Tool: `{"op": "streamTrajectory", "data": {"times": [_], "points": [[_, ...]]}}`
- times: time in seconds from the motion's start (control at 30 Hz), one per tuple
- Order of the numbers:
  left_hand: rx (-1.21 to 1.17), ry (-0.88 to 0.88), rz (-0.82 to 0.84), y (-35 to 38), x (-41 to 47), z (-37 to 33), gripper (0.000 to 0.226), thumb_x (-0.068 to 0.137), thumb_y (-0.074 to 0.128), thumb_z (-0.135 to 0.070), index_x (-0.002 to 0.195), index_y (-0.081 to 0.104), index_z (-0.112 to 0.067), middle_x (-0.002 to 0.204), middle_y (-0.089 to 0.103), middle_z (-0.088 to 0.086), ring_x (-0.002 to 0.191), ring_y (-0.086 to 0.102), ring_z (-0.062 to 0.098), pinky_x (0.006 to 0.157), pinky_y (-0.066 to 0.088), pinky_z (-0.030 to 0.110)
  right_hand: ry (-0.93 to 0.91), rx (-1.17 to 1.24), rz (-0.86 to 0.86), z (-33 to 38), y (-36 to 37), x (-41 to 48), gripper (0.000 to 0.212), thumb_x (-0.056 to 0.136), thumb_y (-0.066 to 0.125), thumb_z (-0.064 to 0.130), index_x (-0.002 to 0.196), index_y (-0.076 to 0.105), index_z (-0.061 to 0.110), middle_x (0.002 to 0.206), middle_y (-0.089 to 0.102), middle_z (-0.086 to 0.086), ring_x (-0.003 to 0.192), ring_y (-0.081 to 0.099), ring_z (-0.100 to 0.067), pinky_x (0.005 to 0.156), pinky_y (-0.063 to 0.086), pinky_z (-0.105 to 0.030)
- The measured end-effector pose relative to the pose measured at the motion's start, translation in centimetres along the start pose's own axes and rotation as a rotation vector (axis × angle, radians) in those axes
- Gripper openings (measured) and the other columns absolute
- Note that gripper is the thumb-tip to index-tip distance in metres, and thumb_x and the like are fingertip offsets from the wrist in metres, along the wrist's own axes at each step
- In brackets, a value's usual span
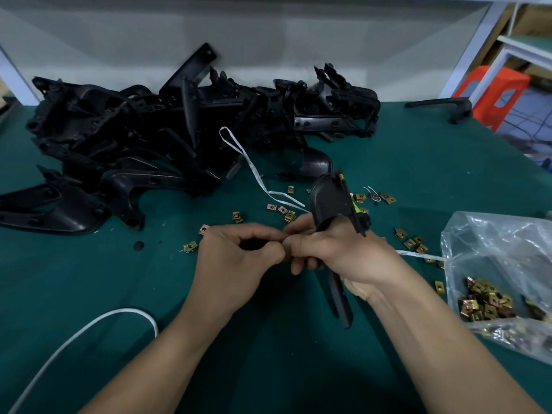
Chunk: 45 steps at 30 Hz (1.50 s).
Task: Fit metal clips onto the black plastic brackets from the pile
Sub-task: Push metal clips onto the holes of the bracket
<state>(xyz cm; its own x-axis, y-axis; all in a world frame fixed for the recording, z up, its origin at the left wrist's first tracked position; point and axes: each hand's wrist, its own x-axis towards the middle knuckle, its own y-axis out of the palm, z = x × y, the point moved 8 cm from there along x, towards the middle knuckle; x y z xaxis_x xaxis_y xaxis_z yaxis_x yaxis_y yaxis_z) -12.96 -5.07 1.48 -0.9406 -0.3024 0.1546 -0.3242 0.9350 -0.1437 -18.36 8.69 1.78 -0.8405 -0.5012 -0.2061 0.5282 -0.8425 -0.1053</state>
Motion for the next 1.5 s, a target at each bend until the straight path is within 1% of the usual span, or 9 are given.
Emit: {"op": "streamTrajectory", "data": {"times": [0.1,0.23,0.37,0.67,0.83,1.03,1.17,1.3,1.5], "points": [[-0.012,-0.016,-0.009,-0.5,0.2,0.3,0.031,0.07,0.073,-0.006,0.082,0.083,-0.033,0.078,0.078,-0.009,0.072,0.071,-0.002,0.064,0.05,0.009,0.002,-0.004,-0.007,-0.1,0.2,0.1,0.017,0.083,0.071,-0.005,0.094,0.07,0.008,0.057,0.065,-0.015,0.046,0.052,-0.013,0.046,0.038,-0.017],[0.068,-0.022,-0.019,-0.6,-0.1,0.3,0.026,0.071,0.079,-0.015,0.092,0.078,-0.031,0.079,0.078,-0.013,0.074,0.072,-0.002,0.066,0.05,0.008,-0.005,-0.001,-0.097,-0.4,-0.3,0.3,0.011,0.079,0.07,-0.009,0.085,0.067,0.0,0.056,0.062,-0.019,0.041,0.054,-0.014,0.043,0.037,-0.017],[0.164,0.048,-0.037,-0.9,-0.2,-0.5,0.024,0.078,0.08,-0.005,0.081,0.078,-0.028,0.075,0.076,-0.018,0.07,0.07,-0.004,0.064,0.049,0.007,-0.02,0.043,-0.136,-0.3,-0.7,0.3,0.011,0.078,0.07,-0.012,0.081,0.064,-0.003,0.055,0.061,-0.015,0.039,0.055,-0.015,0.042,0.038,-0.016],[0.208,0.157,-0.048,-1.0,-0.9,-1.8,0.033,0.078,0.085,-0.015,0.094,0.077,-0.042,0.087,0.074,-0.03,0.085,0.07,-0.007,0.072,0.049,0.005,0.143,0.124,0.005,-0.9,-0.3,-0.1,0.012,0.077,0.072,-0.004,0.077,0.066,0.006,0.063,0.067,-0.016,0.041,0.05,-0.017,0.041,0.036,-0.019],[0.259,0.198,-0.028,-0.9,-0.6,-1.9,0.042,0.083,0.082,-0.015,0.088,0.072,-0.056,0.085,0.072,-0.034,0.081,0.07,-0.003,0.069,0.048,0.006,-0.048,0.064,-0.059,0.2,-0.6,0.4,0.015,0.071,0.078,-0.002,0.08,0.072,0.008,0.061,0.065,-0.005,0.044,0.049,-0.016,0.046,0.042,-0.021],[0.334,0.24,0.012,-0.8,-0.5,-1.4,0.024,0.085,0.081,-0.015,0.093,0.08,-0.037,0.082,0.073,-0.029,0.075,0.069,0.002,0.064,0.05,0.013,-0.124,-0.008,-0.127,0.3,-0.8,0.5,0.015,0.063,0.081,0.002,0.071,0.07,0.008,0.068,0.065,-0.026,0.045,0.055,-0.026,0.047,0.046,-0.028],[0.349,0.248,-0.008,-1.0,-0.5,-1.6,0.016,0.084,0.082,-0.019,0.093,0.082,-0.032,0.081,0.073,-0.029,0.072,0.069,0.004,0.063,0.046,0.009,-0.114,0.016,-0.151,0.2,-1.3,0.5,0.018,0.06,0.085,0.001,0.068,0.069,0.005,0.063,0.066,-0.023,0.043,0.058,-0.025,0.048,0.047,-0.024],[0.278,0.193,-0.041,-1.6,-0.4,-1.3,0.018,0.08,0.084,-0.021,0.091,0.081,-0.035,0.082,0.074,-0.027,0.074,0.071,0.007,0.063,0.054,0.021,-0.067,0.089,-0.129,-0.1,-1.0,0.5,0.02,0.07,0.078,-0.014,0.07,0.069,0.003,0.054,0.064,-0.012,0.039,0.055,-0.017,0.042,0.04,-0.014],[0.233,0.138,0.087,-1.5,0.2,-0.7,0.022,0.081,0.084,-0.018,0.086,0.081,-0.039,0.077,0.076,-0.02,0.071,0.071,0.002,0.063,0.053,0.017,-0.131,0.062,-0.034,0.7,-0.1,0.2,0.021,0.065,0.079,0.001,0.083,0.075,0.012,0.082,0.074,-0.004,0.062,0.066,-0.015,0.049,0.049,-0.024]]}}
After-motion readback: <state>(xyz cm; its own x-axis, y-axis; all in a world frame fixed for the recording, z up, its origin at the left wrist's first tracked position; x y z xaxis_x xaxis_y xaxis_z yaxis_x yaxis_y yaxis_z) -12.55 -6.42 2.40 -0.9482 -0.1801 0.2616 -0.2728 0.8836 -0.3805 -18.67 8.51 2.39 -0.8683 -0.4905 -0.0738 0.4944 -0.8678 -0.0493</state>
